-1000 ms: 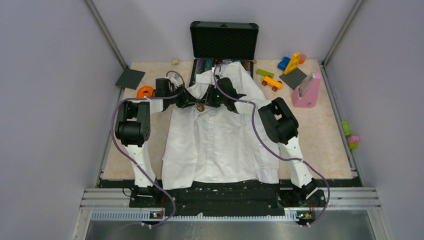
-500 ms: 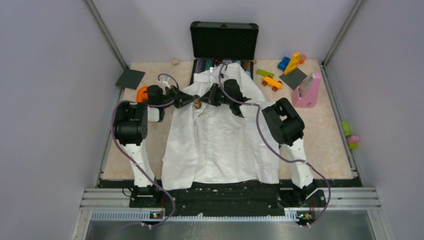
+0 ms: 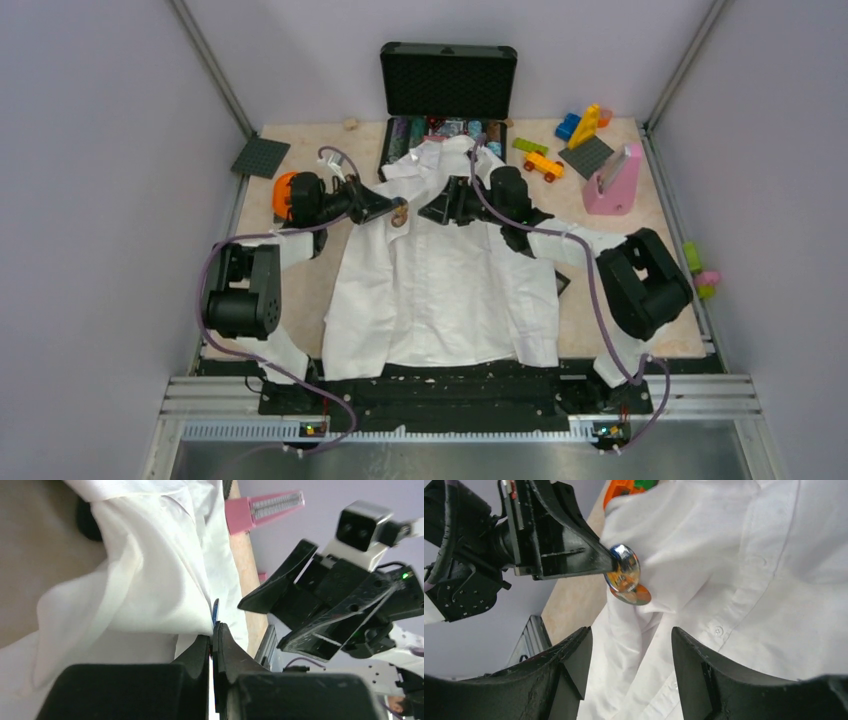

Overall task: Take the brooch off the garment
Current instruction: Pick up the brooch from the clothes, then remove the brooch from the clothes.

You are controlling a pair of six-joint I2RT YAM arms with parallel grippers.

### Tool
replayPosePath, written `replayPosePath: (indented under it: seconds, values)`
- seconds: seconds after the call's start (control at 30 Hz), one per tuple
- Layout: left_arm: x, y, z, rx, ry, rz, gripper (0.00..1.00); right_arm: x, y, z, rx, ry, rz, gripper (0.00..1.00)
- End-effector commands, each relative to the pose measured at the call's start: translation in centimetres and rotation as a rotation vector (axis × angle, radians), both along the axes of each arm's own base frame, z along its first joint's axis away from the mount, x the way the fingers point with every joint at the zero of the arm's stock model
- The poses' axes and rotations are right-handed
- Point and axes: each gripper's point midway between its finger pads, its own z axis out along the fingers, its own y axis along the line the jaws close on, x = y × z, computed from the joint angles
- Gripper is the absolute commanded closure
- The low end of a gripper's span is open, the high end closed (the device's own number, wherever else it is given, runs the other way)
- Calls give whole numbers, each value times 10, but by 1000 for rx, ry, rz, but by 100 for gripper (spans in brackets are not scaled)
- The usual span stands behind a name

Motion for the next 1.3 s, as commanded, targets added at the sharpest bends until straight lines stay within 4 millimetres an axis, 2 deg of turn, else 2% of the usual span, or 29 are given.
replayPosePath:
  seconds: [0.0,0.13,0.2,0.27,0.37,0.47,0.57,0.67,0.83,0.9,1.03,1.07,1.17,1.27]
  values:
    - [-42,-28,-3,114,2,-97,100,-42,-12,42,-12,-208,190,40]
    - [-84,-66,-4,141,35,-227,100,-79,-32,44,-58,-357,253,39]
    - [-99,-76,-5,158,52,-249,100,-92,-40,41,-98,-416,264,39]
    - [-109,-78,-8,162,70,-246,100,-104,-47,35,-147,-465,259,39]
    - [-118,-75,-11,170,110,-231,100,-130,-53,38,-119,-593,282,29]
    - [-125,-72,-19,200,163,-237,100,-165,-62,46,-25,-812,330,17]
    - [-131,-71,-21,214,179,-246,100,-179,-56,39,-99,-928,436,16]
    - [-136,-70,-20,223,190,-261,100,-187,-43,26,-208,-1067,518,15]
    - [-143,-71,-15,226,201,-285,100,-177,-31,17,-393,-1242,453,16]
    - [-146,-71,-14,227,205,-295,100,-170,-27,20,-410,-1260,428,25]
    - [-153,-70,-9,229,215,-309,100,-159,-17,19,-458,-1284,448,49]
    - [-155,-69,-9,230,222,-314,100,-156,-16,19,-472,-1286,441,51]
    - [-158,-69,-7,226,221,-317,100,-152,-10,15,-491,-1310,455,51]
    - [-160,-69,-3,214,221,-324,100,-154,-4,9,-505,-1334,489,47]
